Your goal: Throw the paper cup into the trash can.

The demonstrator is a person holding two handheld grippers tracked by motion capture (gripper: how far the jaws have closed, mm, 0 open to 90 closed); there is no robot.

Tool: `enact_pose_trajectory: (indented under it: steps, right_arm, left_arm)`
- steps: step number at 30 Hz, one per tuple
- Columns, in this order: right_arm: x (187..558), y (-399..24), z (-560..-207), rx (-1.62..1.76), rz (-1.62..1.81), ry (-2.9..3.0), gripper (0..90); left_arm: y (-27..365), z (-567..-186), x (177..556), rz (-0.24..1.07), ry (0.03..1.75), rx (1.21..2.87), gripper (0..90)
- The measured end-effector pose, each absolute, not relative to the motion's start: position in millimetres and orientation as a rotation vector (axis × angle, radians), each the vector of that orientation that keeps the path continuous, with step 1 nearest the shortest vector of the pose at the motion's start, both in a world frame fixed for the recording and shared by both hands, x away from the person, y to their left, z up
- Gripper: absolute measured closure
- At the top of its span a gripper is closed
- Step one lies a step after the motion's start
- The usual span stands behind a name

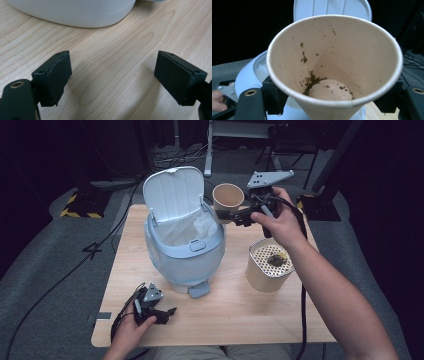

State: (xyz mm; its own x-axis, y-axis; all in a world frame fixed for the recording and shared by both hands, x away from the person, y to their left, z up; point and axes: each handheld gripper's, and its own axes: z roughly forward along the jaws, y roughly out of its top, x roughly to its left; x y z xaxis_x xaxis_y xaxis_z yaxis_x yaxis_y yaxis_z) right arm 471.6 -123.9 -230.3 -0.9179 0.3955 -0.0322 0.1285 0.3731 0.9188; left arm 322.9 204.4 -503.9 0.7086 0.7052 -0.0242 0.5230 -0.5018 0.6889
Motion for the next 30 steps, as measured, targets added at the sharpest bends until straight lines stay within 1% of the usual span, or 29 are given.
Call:
enact_pose_trajectory:
  steps: [6, 11, 17, 25, 26, 28, 29, 30]
  right_arm:
    - [478.7, -98.7, -232.3, 0.48, 1.584, 2.413, 26.7]
    - [479.1, -75.3, -234.9, 0.419, 1.608, 2.468, 26.7]
    - [475.8, -48.1, -240.9, 0.377, 1.547, 2.531, 26.7]
    - [478.9, -27.3, -250.3, 0.366, 1.44, 2.624, 26.3]
    - [479.2, -26.1, -251.0, 0.361, 1.43, 2.631, 25.7]
    - [479.7, -23.7, -252.2, 0.327, 1.395, 2.649, 14.1]
    - [480.3, -23.5, -252.1, 0.298, 1.36, 2.67, 11.6]
    - [480.3, -23.6, -251.4, 0.3, 1.342, 2.66, 16.3]
  left_arm:
    - [204.3, -504.0, 322.8, 0.341, 0.931, 2.22, 15.0]
    - [204.3, -504.0, 322.9, 0.339, 0.929, 2.221, 15.0]
    - [204.2, -504.1, 322.9, 0.335, 0.93, 2.219, 15.0]
    - [204.0, -504.2, 322.8, 0.334, 0.931, 2.219, 15.0]
    - [204.0, -504.2, 322.8, 0.335, 0.93, 2.219, 14.9]
    - [204.0, -504.2, 322.8, 0.335, 0.93, 2.219, 15.0]
    - [204.0, -504.2, 322.8, 0.335, 0.93, 2.219, 15.0]
    - [204.0, -504.2, 322.8, 0.335, 0.93, 2.219, 14.9]
